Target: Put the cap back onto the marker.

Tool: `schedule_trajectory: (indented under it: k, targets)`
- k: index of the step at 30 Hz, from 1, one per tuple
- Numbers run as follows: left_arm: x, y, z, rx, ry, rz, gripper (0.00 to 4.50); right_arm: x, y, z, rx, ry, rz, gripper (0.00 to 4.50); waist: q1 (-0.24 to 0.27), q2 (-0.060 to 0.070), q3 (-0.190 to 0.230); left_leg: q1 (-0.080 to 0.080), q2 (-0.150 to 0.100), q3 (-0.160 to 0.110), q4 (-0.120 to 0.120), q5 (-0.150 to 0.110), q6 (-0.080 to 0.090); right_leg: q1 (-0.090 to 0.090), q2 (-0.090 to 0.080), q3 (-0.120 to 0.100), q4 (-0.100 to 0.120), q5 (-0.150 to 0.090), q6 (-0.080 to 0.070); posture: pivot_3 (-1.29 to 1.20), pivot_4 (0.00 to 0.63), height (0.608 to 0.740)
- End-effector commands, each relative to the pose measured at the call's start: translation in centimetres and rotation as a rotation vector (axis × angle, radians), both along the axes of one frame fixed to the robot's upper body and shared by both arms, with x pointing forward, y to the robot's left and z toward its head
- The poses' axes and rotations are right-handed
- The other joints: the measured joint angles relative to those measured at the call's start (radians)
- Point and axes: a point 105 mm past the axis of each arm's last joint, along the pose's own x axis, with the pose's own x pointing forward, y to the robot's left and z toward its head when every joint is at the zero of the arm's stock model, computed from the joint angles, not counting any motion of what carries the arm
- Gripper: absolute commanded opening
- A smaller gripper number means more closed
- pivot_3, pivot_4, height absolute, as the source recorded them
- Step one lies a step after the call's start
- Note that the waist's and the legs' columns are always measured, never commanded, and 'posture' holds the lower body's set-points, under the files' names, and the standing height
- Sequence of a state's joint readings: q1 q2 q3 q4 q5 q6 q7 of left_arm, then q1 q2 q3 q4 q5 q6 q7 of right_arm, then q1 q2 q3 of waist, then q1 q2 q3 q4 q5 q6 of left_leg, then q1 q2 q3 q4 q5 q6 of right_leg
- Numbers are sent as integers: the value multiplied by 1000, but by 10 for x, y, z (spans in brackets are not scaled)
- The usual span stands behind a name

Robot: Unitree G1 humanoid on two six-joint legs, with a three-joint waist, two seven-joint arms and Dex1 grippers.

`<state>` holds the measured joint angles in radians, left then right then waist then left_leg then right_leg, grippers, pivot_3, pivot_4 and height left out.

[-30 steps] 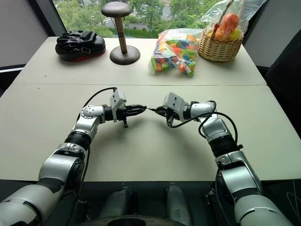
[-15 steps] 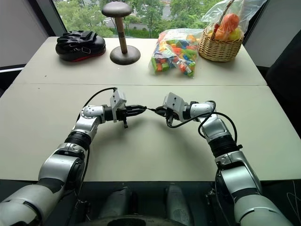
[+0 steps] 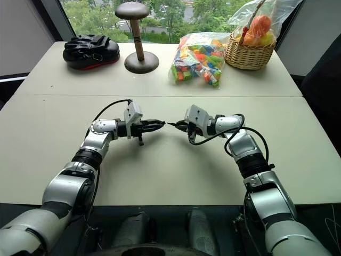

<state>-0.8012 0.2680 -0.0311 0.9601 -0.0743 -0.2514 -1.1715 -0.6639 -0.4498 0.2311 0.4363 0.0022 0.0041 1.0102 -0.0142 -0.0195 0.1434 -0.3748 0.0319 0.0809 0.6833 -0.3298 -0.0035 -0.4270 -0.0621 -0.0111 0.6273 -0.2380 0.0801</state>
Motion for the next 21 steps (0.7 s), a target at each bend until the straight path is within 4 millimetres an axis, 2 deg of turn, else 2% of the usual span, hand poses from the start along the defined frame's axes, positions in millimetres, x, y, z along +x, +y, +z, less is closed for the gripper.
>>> schedule_trajectory:
  k: [1, 13, 21]
  targets:
    - [2, -1, 11, 0, -48, -12, 52, -1, 3, 7, 11, -32, 16, 0, 0, 0, 0, 0, 0, 0, 0, 0, 0, 0, 0, 0, 0, 0, 0, 0, 150, 740]
    - [1, -7, 11, -6, -42, -32, 52, -4, 6, 4, 15, -23, 25, 0, 0, 0, 0, 0, 0, 0, 0, 0, 0, 0, 0, 0, 0, 0, 0, 0, 150, 740]
    - [0, 1, 10, 13, -42, -26, 52, -2, 4, 5, 13, -27, 18, 0, 0, 0, 0, 0, 0, 0, 0, 0, 0, 0, 0, 0, 0, 0, 0, 0, 150, 740]
